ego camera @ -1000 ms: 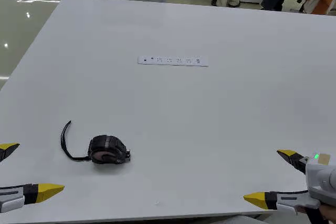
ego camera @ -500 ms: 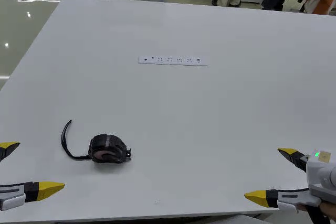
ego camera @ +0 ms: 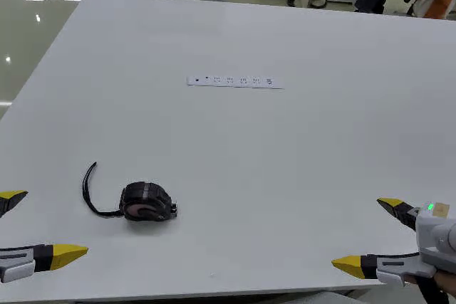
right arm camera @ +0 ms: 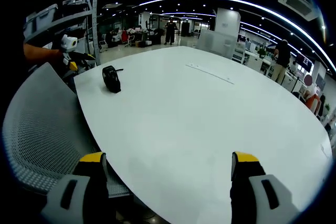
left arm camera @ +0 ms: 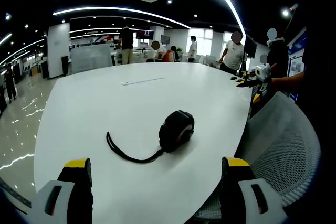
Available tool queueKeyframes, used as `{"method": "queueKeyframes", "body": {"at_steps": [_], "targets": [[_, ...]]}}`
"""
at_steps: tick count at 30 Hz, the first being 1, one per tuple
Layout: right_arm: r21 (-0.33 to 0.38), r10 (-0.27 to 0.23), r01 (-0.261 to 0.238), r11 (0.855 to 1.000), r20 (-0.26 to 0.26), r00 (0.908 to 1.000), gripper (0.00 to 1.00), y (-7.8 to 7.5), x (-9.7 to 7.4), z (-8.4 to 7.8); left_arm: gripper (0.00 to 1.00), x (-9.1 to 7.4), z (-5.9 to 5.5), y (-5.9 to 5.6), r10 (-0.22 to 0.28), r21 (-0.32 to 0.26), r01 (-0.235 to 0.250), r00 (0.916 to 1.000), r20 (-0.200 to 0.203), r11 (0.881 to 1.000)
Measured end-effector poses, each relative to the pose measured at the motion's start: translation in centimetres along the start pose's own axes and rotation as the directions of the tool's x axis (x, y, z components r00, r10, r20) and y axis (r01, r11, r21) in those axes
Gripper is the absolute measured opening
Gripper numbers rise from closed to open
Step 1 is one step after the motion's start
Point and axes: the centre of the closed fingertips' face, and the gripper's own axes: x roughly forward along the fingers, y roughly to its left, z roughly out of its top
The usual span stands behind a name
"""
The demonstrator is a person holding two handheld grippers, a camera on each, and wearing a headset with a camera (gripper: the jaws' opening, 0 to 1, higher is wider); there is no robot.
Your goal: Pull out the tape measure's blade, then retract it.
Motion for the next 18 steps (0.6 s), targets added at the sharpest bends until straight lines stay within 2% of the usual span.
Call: {"method": "queueKeyframes", "body": {"at_steps": [4,9,10,12,18], "targets": [[-0.011,0.014,-0.014,1.000,-0.006,0.9999,1.00,0.0,0.6,0.4,1.00,0.8,-0.1,-0.3,-0.024,0.018,0.025,0.9995,-0.021,1.000],[-0.050,0.030,-0.030,0.998,0.005,0.9995,1.00,0.0,1.5,1.5,0.98,2.1,0.1,0.1,-0.034,0.091,0.040,0.9972,-0.066,0.995],[-0.075,0.048,-0.046,0.996,0.018,0.9987,1.00,0.3,1.8,2.0,0.98,2.5,0.4,0.2,-0.044,0.119,0.051,0.9968,-0.066,0.992],[-0.099,0.064,-0.061,0.993,0.031,0.9975,1.00,0.5,2.3,2.6,0.98,3.0,0.7,0.2,-0.069,0.121,0.080,0.9937,-0.088,0.989],[-0.122,0.096,-0.092,0.988,0.020,0.9952,1.00,0.8,3.8,4.1,0.98,4.4,2.7,0.5,-0.126,0.210,0.153,0.9826,-0.137,0.966]]}}
